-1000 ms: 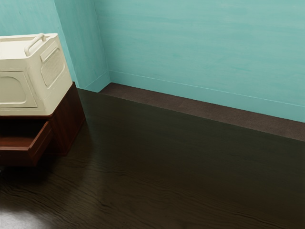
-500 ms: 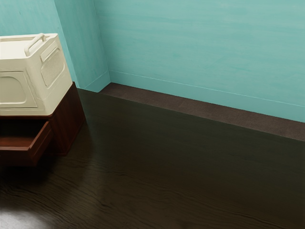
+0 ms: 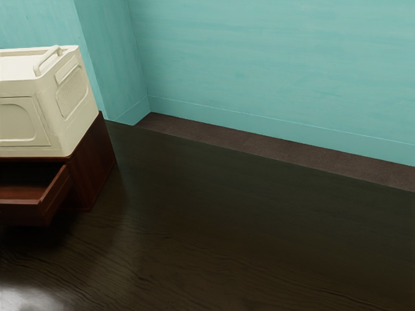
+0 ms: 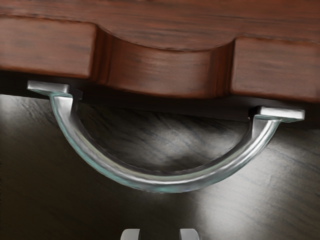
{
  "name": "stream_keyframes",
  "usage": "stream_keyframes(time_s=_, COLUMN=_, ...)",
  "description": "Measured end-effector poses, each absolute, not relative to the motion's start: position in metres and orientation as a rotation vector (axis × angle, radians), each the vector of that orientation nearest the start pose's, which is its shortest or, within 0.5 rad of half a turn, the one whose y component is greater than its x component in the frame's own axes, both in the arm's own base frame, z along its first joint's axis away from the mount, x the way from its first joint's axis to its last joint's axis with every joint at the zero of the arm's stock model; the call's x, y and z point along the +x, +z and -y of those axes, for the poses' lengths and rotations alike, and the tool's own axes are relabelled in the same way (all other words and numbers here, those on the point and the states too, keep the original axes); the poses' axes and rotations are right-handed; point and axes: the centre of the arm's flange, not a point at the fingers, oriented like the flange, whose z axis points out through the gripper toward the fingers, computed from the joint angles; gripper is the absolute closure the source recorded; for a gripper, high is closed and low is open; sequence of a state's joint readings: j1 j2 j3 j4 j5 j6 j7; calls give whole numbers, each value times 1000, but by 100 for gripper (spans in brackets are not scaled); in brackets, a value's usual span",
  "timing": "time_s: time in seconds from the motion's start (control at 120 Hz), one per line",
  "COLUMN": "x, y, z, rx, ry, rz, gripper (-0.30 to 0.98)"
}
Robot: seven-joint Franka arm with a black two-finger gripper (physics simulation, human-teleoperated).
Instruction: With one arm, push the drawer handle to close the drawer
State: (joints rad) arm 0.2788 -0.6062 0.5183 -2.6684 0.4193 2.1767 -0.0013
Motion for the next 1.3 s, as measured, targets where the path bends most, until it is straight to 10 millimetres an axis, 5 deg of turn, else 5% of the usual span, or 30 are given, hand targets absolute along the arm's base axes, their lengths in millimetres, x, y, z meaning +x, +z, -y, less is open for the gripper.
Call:
stream_keyframes(time_s=0.225, x=271, y=395, z=-284, rx=-2954, ry=-62, rz=734, gripper=76)
stream_keyframes(time_s=1.3, x=345, y=406, z=-304, rx=-2941, ry=-277, rz=715, gripper=79)
